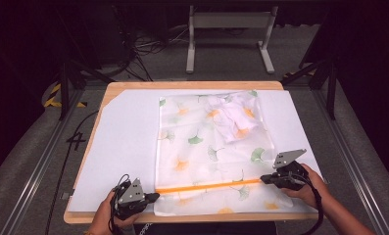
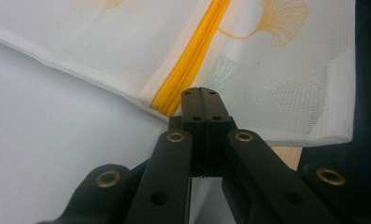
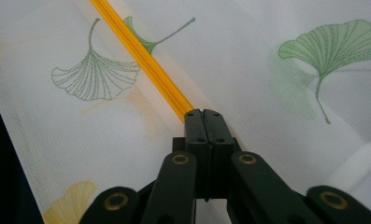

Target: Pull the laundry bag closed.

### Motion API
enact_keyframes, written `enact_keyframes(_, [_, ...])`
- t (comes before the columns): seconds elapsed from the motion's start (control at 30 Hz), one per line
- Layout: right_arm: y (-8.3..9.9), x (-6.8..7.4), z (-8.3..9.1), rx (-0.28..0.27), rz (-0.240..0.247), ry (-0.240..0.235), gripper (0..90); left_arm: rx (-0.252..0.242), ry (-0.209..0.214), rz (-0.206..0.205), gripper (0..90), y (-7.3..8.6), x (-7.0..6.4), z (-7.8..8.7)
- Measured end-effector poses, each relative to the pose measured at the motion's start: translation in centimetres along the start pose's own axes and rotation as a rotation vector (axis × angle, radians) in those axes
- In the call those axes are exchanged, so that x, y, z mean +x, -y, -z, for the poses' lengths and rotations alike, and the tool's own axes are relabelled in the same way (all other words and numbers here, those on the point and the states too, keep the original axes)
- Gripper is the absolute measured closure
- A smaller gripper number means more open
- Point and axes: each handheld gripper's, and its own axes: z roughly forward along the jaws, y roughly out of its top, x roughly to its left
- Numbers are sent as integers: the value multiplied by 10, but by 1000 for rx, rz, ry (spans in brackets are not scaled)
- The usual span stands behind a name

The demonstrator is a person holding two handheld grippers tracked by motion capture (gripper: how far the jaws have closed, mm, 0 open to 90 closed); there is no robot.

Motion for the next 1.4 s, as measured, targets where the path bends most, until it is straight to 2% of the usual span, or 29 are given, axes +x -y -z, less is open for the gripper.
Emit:
enact_keyframes(0.27, [-1, 3, -1, -1, 6, -4, 899, 2, -6, -2, 900, 0, -1, 0])
enact_keyframes(0.4, [-2, 3, -2, -5, -3, 5, 887, -2, 0, 3, 900, 0, 0, 0])
enact_keyframes(0.47, [-2, 3, -3, -1, -11, -6, 886, -1, -3, 1, 900, 0, -1, 0])
enact_keyframes(0.7, [-1, 5, -5, 2, 5, 0, 900, -1, 0, 1, 900, 0, 0, 0])
enact_keyframes(0.73, [-1, 6, -5, 5, 6, 13, 900, 0, -1, 1, 900, 0, 0, 0])
enact_keyframes(0.9, [1, 6, 0, 9, 10, 13, 900, 3, -2, -1, 900, 0, 0, 0])
enact_keyframes(1.1, [4, 4, 8, 4, 11, 37, 900, 4, 0, -1, 900, 0, 0, 0])
enact_keyframes(1.4, [23, -7, 24, -13, -50, 63, 900, 2, 1, 0, 900, 0, 0, 0])
